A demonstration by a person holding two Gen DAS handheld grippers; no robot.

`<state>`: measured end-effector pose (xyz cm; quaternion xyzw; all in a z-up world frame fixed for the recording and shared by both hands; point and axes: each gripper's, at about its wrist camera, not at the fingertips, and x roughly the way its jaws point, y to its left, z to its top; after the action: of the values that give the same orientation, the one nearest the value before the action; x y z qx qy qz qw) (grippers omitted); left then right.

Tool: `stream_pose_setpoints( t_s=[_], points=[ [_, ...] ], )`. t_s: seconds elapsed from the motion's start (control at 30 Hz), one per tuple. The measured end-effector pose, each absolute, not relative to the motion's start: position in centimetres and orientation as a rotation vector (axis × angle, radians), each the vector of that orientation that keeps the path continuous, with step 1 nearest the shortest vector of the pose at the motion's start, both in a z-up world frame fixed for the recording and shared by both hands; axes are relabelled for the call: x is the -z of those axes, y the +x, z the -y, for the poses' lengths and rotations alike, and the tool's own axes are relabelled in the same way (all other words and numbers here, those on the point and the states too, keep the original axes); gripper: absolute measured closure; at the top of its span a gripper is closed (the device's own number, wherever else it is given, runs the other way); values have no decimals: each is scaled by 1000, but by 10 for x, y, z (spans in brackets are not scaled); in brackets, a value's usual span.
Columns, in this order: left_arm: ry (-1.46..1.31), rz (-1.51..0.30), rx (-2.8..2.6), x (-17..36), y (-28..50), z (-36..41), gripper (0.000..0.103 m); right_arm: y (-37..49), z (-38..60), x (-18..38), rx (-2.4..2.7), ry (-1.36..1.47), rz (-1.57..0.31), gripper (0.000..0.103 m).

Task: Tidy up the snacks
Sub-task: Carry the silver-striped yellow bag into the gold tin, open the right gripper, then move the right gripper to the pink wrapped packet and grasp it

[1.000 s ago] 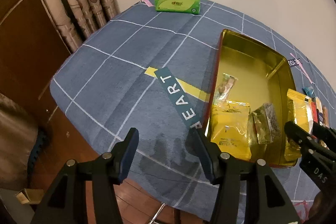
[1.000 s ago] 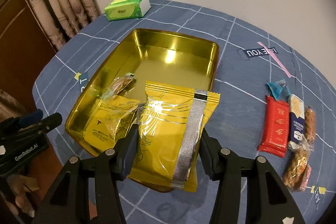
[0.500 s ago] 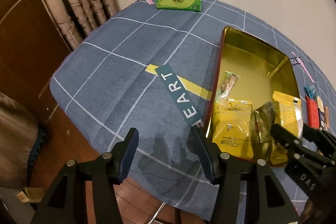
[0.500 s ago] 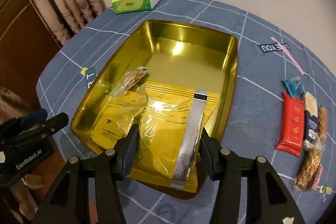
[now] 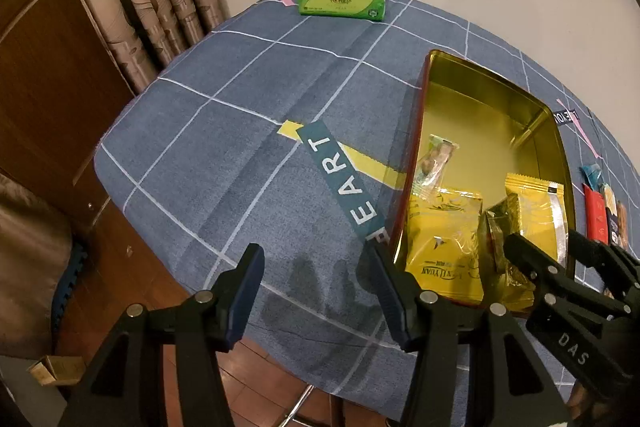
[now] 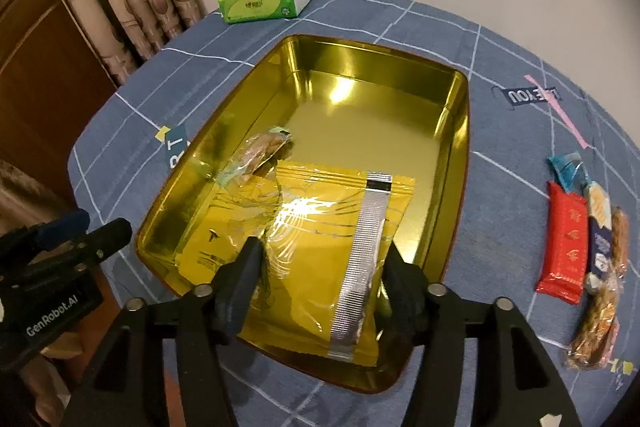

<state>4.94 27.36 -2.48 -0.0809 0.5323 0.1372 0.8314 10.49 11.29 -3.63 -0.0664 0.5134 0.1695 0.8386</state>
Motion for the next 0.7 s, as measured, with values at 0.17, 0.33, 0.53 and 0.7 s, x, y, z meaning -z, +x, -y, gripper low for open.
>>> stream_pose_setpoints(
  t_s=[0.17, 0.33, 0.53, 0.7],
  points=[
    [-169, -1127, -294, 24, 49, -274, 47, 104, -107, 32, -357, -125, -1077, 37],
    [-164, -1121, -295, 24, 49, -273, 47, 99, -102, 26, -351, -123, -1062, 35],
    [-148, -1106, -301, 21, 48, -271, 47, 93, -92, 12, -347, -119, -1026, 35],
    [-132, -1097, -305, 19, 48, -270, 47, 87, -71, 1, -321, -119, -1000, 35]
  ],
)
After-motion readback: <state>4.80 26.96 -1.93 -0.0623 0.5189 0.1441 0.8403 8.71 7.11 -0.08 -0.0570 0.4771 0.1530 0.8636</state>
